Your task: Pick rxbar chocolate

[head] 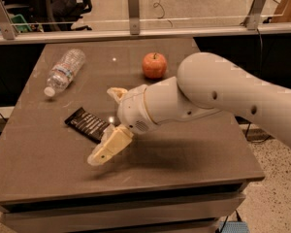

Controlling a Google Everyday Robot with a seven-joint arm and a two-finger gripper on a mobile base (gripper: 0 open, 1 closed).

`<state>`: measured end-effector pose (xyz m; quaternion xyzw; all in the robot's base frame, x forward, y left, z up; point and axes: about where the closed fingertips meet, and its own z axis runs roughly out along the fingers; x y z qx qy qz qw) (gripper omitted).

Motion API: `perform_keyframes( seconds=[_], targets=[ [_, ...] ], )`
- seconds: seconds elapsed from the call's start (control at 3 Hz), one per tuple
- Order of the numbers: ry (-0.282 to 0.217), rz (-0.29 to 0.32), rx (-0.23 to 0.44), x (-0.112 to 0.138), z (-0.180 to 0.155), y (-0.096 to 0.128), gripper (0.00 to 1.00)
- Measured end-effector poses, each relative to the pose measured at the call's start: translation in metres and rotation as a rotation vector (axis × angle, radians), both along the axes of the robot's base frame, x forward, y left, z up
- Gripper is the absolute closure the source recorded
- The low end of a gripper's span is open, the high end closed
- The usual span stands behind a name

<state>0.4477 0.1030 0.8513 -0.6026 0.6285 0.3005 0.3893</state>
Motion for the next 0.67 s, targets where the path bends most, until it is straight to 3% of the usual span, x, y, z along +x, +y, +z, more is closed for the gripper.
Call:
perform_keyframes(
  seconds=[0.33, 0.67],
  targets=[
    [0.015, 0.002, -0.001, 0.000, -0.015, 0.019, 0.00],
    [0.028, -0.004, 0.000, -0.002, -0.024, 0.032, 0.17]
  ],
)
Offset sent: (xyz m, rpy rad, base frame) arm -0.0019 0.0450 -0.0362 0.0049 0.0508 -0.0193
